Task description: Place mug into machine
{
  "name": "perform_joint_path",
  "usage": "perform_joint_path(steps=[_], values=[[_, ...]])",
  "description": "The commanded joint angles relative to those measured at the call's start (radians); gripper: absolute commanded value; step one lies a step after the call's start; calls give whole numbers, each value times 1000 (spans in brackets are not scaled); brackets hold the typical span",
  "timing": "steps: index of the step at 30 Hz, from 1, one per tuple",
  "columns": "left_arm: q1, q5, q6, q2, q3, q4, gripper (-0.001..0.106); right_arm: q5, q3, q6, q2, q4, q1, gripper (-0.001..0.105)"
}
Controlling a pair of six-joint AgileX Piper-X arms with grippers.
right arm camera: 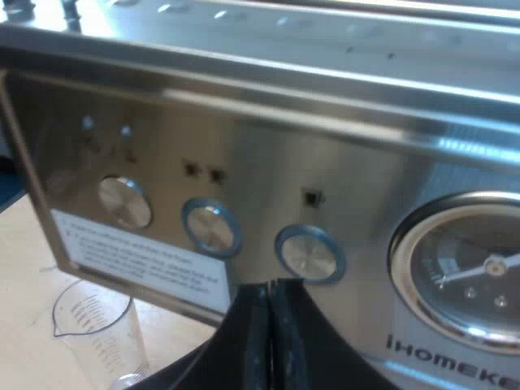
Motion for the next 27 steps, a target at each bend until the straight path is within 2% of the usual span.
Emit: perform_joint_path(steps=[1,20,27], values=[[1,-7,-8,-1,-5,-25,85,-24,-12,-5,5,-23,-12,0],[1,7,-8,-1,-5,-25,85,48,-11,-8,41,-93,-23,0],[1,7,-8,-1,-5,-25,85,48,-11,21,44,-103,-47,0]])
